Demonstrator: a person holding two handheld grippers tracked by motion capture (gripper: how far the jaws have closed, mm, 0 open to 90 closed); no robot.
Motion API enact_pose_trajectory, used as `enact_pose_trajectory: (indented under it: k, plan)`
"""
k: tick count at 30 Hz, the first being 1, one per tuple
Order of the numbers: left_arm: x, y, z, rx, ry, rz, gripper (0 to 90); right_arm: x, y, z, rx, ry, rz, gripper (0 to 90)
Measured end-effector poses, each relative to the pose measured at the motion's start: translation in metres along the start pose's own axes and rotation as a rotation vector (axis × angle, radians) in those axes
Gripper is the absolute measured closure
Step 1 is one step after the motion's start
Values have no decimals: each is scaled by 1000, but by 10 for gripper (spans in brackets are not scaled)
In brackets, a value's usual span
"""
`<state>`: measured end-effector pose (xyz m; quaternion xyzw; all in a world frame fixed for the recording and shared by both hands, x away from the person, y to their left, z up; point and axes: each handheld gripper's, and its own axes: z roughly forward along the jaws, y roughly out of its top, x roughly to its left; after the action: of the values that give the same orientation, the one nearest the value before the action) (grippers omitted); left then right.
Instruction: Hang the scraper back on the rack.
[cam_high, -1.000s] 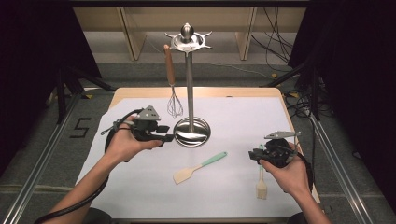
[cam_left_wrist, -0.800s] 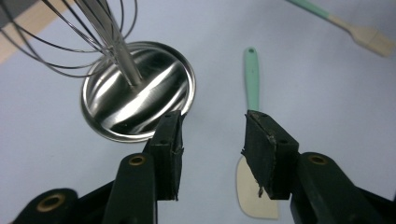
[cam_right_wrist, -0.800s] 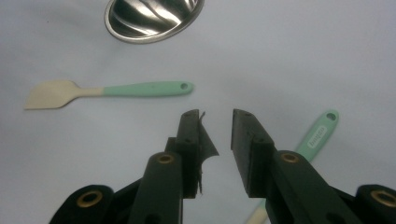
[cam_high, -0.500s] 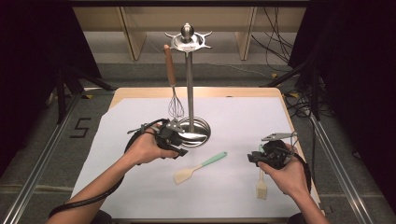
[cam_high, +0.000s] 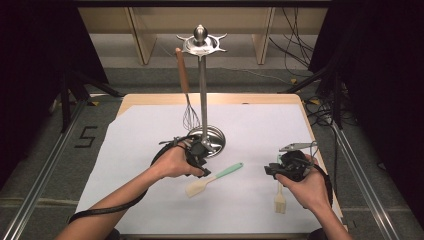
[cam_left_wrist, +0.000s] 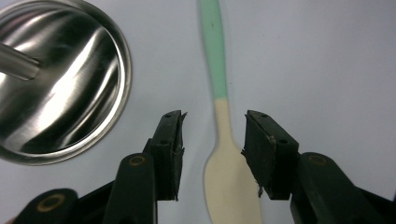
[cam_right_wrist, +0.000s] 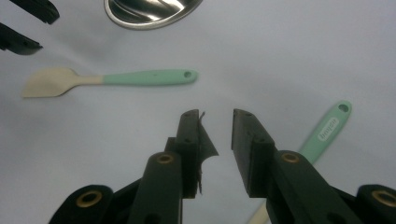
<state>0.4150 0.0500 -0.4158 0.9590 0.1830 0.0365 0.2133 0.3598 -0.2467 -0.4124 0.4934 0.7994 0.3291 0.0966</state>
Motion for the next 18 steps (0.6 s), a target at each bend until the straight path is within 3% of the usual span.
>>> enact_pose_trajectory:
  k: [3, 5, 9, 10, 11, 18]
  plan:
    - [-4, 5, 11, 22, -6, 6, 564, 0, 0, 0, 0, 2, 2, 726]
    - [-4, 6, 15, 59, -10, 32, 565, 0, 0, 0, -1, -1, 6, 726]
    - [-5, 7, 20, 75, -2, 44, 567, 0, 0, 0, 2, 6, 9, 726]
    - [-6, 8, 22, 84, -5, 37, 568, -2, 0, 1, -1, 1, -11, 726]
    - [-6, 8, 22, 84, -5, 37, 567, -1, 0, 0, 21, -1, -3, 725]
    - [-7, 6, 37, 140, -19, 16, 555, 0, 1, 1, -1, 6, 5, 724]
